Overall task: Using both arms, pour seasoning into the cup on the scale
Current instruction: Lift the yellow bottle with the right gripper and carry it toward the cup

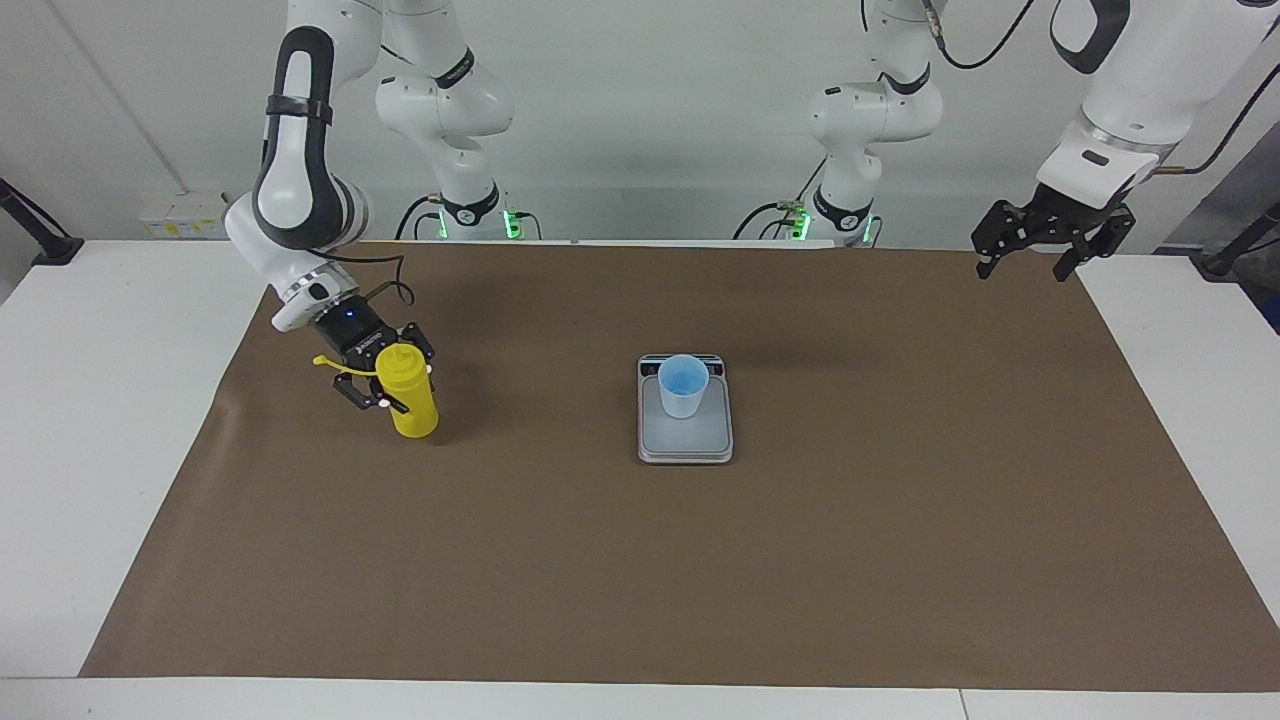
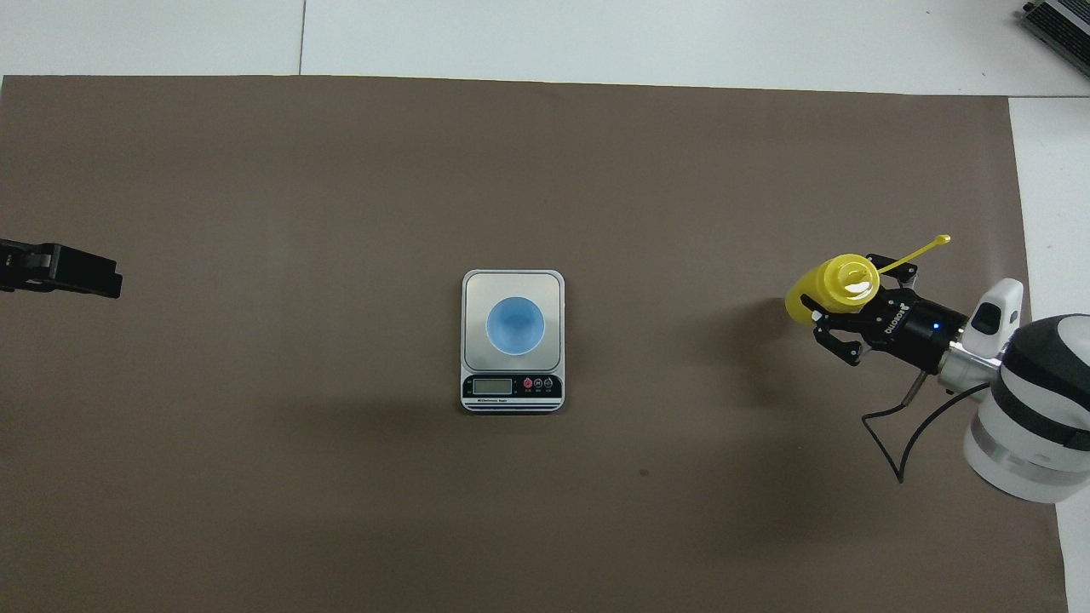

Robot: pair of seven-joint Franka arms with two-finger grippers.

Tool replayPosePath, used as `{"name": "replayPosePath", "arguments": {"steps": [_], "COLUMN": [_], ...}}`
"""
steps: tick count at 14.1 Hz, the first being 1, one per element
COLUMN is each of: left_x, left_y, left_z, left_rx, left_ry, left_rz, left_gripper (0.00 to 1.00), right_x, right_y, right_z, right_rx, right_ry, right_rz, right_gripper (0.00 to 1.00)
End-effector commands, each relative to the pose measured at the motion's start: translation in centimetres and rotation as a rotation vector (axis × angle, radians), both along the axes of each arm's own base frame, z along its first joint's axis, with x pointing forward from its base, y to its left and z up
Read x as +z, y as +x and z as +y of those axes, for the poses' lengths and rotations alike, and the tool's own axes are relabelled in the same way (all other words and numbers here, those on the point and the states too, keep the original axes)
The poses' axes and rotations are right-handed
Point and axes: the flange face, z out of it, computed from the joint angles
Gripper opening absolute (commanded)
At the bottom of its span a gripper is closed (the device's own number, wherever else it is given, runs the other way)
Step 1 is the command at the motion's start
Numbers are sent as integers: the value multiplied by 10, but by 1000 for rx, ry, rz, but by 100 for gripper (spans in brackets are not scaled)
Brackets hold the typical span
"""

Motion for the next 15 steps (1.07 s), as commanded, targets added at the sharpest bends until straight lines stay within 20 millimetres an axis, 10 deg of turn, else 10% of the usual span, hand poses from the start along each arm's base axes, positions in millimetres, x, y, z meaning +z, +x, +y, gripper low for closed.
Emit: {"name": "replayPosePath", "arguments": {"steps": [1,9,15], "left_x": [4,0,0], "left_y": [0,-3,-2], "left_z": [2,5,17], "left_rx": [0,5,27], "left_ry": [11,12,12], "left_rz": [-2,15,16], "left_gripper": [100,100,100], "right_x": [26,90,137], "right_y": [12,41,73], "right_z": [1,4,64], "right_rx": [18,77,121], "right_ry": [-27,-200,-405], "right_rz": [19,62,124], "right_gripper": [0,0,0]}}
